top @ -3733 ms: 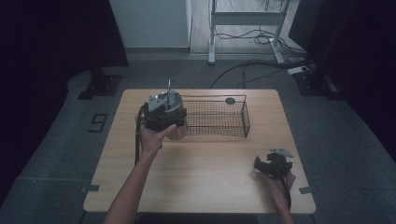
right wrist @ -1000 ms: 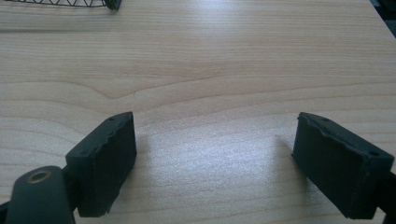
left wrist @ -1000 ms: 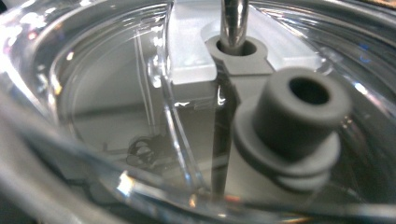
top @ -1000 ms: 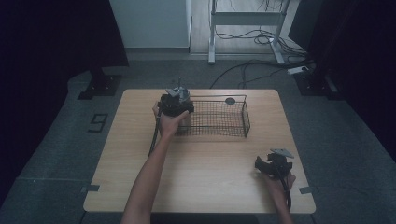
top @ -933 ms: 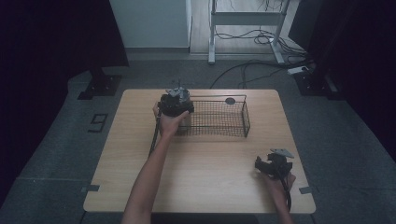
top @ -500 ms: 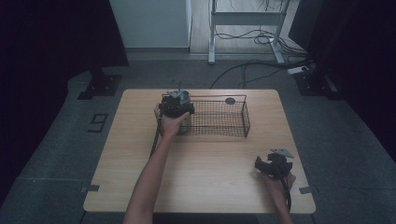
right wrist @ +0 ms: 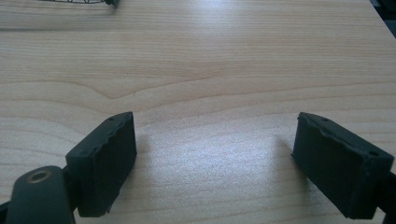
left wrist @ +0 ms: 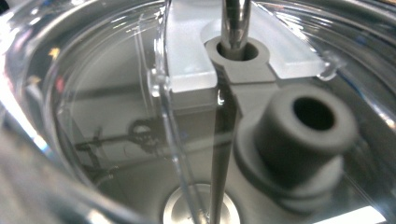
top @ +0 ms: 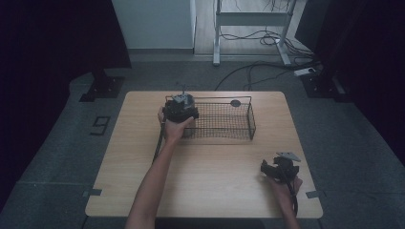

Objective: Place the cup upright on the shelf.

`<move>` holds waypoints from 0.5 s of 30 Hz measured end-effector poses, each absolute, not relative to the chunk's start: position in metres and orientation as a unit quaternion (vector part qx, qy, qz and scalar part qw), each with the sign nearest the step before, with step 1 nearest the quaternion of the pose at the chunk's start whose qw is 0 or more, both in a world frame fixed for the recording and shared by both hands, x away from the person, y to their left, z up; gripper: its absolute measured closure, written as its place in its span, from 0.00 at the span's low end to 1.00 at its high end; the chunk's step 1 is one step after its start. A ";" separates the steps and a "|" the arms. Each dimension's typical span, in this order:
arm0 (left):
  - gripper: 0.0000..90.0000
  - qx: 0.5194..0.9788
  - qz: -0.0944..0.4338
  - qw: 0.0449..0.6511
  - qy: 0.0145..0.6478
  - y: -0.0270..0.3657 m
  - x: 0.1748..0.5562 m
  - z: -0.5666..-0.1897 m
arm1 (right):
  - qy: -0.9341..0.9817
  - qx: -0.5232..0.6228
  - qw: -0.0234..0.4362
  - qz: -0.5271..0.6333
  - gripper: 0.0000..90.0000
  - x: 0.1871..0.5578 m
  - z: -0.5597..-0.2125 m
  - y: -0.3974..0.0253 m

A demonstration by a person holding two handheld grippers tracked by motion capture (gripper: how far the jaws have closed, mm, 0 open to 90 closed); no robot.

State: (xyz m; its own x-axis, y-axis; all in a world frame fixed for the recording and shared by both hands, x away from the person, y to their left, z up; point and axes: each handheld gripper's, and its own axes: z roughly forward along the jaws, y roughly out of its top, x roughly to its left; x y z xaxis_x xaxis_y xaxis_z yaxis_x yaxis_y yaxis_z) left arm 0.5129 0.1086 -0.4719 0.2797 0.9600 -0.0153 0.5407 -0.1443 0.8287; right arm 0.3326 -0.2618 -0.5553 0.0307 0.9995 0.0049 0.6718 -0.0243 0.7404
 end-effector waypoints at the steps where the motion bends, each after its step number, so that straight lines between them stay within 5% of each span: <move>1: 0.04 0.706 0.278 0.379 0.530 0.108 0.512 -0.472 | 0.636 0.657 0.289 0.283 0.15 0.333 -0.555 -0.262; 15: 0.01 0.702 0.272 0.389 0.532 0.109 0.506 -0.469 | 0.635 0.658 0.289 0.284 0.15 0.333 -0.555 -0.262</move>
State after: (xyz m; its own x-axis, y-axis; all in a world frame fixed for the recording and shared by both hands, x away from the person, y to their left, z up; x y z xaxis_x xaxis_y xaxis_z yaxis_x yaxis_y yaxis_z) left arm 0.5062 0.1091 -0.4686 0.2870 0.9574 -0.0326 0.5347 -0.1319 0.8347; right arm 0.3326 -0.2617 -0.5553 0.0314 0.9995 0.0061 0.6721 -0.0257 0.7400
